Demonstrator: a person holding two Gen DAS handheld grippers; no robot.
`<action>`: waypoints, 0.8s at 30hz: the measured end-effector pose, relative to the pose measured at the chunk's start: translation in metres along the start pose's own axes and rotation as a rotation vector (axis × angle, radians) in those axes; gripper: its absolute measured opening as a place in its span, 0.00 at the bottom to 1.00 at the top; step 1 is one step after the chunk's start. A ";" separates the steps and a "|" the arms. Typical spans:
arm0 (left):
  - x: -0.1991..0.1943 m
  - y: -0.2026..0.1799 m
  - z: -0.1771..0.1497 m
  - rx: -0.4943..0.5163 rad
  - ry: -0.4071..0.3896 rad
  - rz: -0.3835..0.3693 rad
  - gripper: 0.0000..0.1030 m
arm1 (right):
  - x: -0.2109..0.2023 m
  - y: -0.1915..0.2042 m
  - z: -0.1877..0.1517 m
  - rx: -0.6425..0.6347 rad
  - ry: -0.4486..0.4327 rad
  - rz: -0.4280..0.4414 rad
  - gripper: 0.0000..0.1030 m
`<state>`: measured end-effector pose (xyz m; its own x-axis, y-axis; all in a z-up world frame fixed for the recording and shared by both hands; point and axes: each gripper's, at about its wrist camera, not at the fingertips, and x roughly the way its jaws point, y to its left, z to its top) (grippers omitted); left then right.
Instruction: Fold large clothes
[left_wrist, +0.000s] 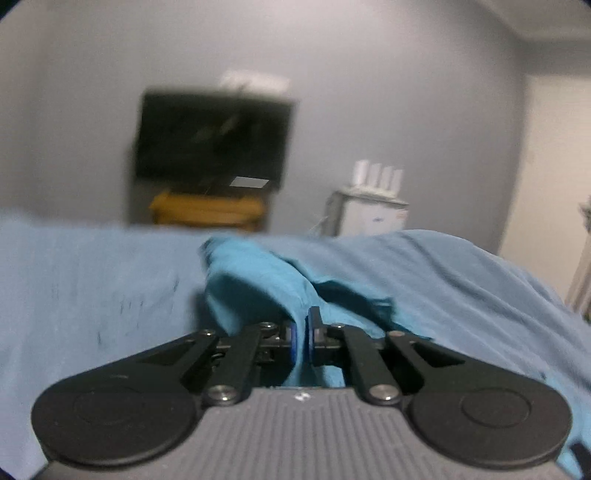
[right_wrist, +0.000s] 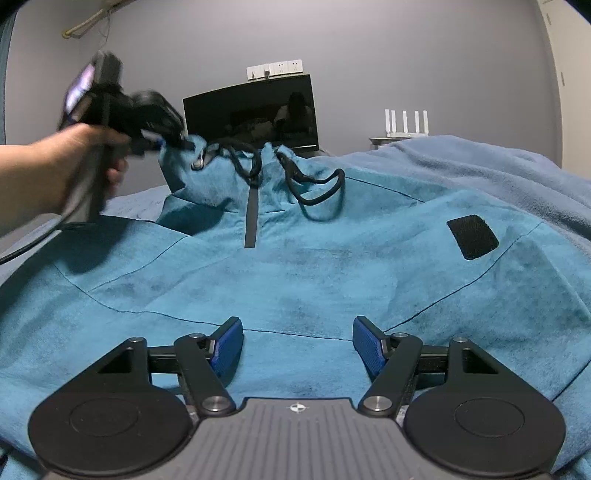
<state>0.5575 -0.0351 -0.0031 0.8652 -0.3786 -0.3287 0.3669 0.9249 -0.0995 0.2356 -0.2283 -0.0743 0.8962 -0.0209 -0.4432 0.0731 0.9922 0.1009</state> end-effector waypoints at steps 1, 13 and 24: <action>-0.012 -0.009 0.002 0.059 -0.022 -0.025 0.00 | 0.001 -0.001 0.000 0.008 0.006 0.003 0.67; -0.141 -0.089 -0.089 0.688 -0.011 -0.176 0.00 | -0.010 -0.010 0.009 0.088 0.034 0.010 0.66; -0.125 0.016 -0.072 -0.175 0.142 -0.225 0.71 | -0.003 -0.011 0.001 0.048 0.043 0.003 0.67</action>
<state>0.4308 0.0299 -0.0315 0.7081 -0.5768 -0.4073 0.4685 0.8154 -0.3401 0.2328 -0.2398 -0.0729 0.8769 -0.0122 -0.4804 0.0928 0.9852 0.1444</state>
